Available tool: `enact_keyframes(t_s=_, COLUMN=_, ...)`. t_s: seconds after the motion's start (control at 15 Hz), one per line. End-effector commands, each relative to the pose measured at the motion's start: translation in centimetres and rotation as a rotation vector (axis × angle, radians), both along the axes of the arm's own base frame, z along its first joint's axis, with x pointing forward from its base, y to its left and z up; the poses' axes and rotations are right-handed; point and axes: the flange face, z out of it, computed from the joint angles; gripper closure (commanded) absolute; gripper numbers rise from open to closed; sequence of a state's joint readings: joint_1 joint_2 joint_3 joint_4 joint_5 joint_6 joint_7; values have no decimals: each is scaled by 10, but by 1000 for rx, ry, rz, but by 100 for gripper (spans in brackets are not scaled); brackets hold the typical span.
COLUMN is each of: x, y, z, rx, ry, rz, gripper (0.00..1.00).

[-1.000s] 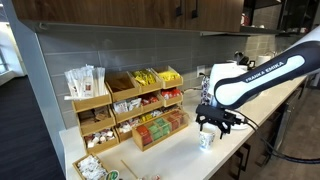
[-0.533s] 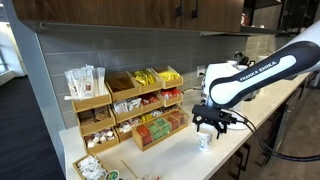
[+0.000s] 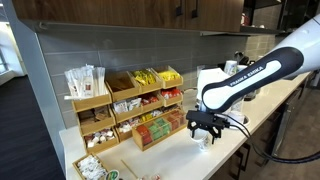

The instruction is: Stack up the cups on the counter and turn them upside down

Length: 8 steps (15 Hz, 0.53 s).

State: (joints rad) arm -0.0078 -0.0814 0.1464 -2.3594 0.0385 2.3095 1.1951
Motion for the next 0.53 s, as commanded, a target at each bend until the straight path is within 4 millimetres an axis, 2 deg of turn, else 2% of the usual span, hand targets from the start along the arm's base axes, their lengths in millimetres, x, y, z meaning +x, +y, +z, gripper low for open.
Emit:
enact_keyframes(t_s=0.0, x=8, y=12, z=-5, rx=6, ry=33, rz=27, gripper=0)
enact_keyframes(t_s=0.13, x=10, y=20, z=-3, rx=15, ry=26, rz=44, gripper=0)
enact_keyframes(t_s=0.47, x=17, y=33, z=-13, rx=36, ry=34, rz=68, gripper=0)
